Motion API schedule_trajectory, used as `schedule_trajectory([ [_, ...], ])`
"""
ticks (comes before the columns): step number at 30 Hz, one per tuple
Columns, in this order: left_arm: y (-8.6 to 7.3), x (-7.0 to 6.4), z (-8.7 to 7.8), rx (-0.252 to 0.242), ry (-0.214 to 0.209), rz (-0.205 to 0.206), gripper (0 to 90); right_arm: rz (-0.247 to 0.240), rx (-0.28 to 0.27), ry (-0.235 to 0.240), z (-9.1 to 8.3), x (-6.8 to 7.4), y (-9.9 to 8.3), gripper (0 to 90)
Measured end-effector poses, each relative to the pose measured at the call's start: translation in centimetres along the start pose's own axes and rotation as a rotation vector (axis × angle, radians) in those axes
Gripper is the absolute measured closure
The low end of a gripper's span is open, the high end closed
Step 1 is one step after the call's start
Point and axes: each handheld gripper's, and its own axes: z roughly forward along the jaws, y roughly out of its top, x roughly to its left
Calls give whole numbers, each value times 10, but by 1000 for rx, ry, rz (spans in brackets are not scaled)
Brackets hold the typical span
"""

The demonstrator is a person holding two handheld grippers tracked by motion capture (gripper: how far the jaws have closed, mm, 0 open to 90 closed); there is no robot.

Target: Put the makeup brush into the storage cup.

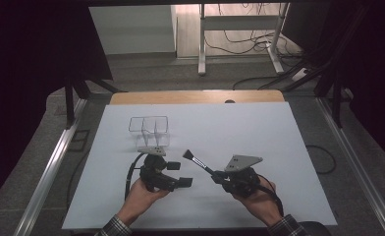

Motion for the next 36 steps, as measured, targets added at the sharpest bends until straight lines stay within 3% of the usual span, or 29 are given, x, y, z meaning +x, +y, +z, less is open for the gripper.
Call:
schedule_trajectory([
  [6,3,1,5,-11,-25,-9,46,-1,-18,17,3,6,2,785],
  [11,5,1,8,3,-27,7,80,-7,-28,32,6,11,3,785],
  [18,7,0,12,8,-59,10,173,-13,-31,48,10,16,4,785],
  [24,6,0,10,3,-85,6,317,-20,-20,64,14,20,3,783],
  [28,5,1,7,2,-72,-10,539,-14,-6,83,16,20,3,781],
  [29,3,4,5,-15,-81,-32,606,-17,0,91,17,21,2,781],
  [32,2,10,2,-50,-206,-86,759,-24,28,97,21,23,2,775],
  [34,4,5,3,-30,-167,-66,771,-18,43,105,24,24,2,763],
  [36,5,3,1,-28,-142,-52,772,-12,73,111,27,24,2,635],
])
